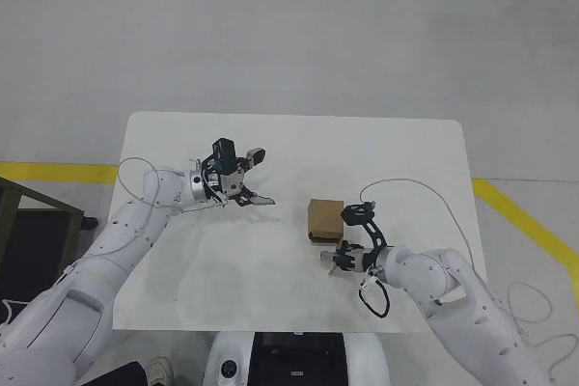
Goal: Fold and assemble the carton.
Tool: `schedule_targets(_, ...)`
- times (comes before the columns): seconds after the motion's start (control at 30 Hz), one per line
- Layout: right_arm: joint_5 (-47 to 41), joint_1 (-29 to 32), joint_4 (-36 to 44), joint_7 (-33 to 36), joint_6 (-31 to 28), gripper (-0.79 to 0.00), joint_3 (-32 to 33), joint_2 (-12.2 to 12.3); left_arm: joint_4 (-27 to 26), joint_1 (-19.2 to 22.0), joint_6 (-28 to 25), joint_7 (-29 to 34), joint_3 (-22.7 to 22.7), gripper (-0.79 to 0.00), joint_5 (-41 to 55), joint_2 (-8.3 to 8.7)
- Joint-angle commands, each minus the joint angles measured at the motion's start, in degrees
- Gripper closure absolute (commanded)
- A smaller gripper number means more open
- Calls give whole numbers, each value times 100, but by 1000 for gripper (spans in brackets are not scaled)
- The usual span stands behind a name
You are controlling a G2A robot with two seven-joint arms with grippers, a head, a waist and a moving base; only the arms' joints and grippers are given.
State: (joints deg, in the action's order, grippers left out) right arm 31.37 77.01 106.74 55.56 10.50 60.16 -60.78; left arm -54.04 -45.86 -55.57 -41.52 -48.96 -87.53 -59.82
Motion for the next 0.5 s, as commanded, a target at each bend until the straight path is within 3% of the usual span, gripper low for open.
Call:
schedule_targets(0.0,-78,-23,-13,56,22,0,61,5,-32,-29,-7,57,-46,-785,33,16)
schedule_targets(0.27,-1104,-167,-150,523,-580,0,702,75,-150,-94,-51,273,-219,-785,158,68)
schedule_targets(0.47,-1771,-950,-945,2085,-1478,0,613,104,-236,-131,-82,421,-329,-785,233,99)
